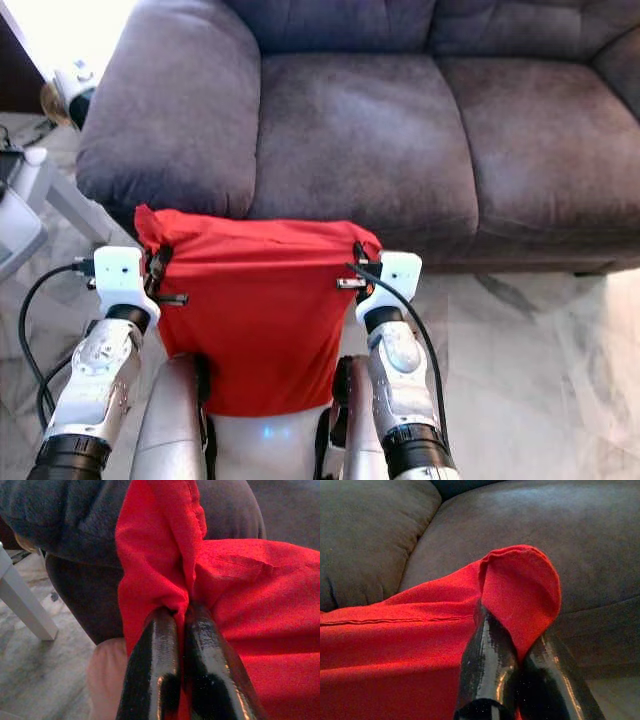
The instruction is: Move the pillow to the sofa from floor
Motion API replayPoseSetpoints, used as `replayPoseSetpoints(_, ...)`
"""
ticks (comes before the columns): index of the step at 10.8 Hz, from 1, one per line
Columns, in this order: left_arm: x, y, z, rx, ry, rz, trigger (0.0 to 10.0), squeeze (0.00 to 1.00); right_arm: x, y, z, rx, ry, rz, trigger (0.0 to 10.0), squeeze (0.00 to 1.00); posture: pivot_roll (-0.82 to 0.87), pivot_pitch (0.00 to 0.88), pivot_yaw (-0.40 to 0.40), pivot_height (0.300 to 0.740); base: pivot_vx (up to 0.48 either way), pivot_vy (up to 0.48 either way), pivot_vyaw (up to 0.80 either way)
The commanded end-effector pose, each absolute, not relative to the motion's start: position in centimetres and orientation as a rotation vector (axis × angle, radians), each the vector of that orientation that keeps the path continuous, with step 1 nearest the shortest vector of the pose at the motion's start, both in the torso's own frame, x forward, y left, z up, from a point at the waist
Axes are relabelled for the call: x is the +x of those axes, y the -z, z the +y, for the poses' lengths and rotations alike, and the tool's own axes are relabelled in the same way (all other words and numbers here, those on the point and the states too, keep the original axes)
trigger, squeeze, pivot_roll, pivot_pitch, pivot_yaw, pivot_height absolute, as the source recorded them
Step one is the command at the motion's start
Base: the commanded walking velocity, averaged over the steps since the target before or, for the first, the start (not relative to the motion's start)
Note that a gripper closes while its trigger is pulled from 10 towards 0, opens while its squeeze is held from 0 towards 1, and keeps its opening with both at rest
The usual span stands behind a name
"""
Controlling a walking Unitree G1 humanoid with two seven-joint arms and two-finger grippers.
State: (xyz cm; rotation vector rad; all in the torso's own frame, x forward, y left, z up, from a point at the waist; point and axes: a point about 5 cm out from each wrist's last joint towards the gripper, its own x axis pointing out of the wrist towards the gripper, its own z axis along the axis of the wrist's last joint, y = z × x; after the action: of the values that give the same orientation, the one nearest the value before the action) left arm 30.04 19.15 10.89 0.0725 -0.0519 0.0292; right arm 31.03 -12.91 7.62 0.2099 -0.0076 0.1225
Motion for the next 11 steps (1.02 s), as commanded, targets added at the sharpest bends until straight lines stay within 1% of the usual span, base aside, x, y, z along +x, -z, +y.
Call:
replayPoseSetpoints(1, 30.28, -13.09, 20.67, 0.081, -0.09, -0.165, 10.0, 0.0, 31.11, -8.24, -15.23, 0.223, -0.013, -0.068, 10.0, 0.0, 0.17, 0.122, -0.068, 0.592, 0.0, 0.0, 0.0)
replayPoseSetpoints(8, 30.71, -13.29, 20.98, 0.073, -0.102, -0.171, 10.0, 0.0, 31.75, -8.47, -15.51, 0.225, 0.0, -0.072, 10.0, 0.0, 0.17, 0.12, -0.073, 0.592, 0.0, 0.0, 0.0)
replayPoseSetpoints(10, 30.82, -13.39, 21.06, 0.072, -0.103, -0.174, 10.0, 0.0, 31.9, -8.51, -15.52, 0.224, 0.0, -0.073, 10.0, 0.0, 0.18, 0.121, -0.073, 0.604, 0.0, 0.0, 0.0)
replayPoseSetpoints(11, 30.93, -13.42, 21.09, 0.072, -0.103, -0.176, 10.0, 0.0, 31.94, -8.49, -15.6, 0.222, 0.002, -0.071, 10.0, 0.0, 0.17, 0.122, -0.072, 0.621, 0.0, 0.0, 0.0)
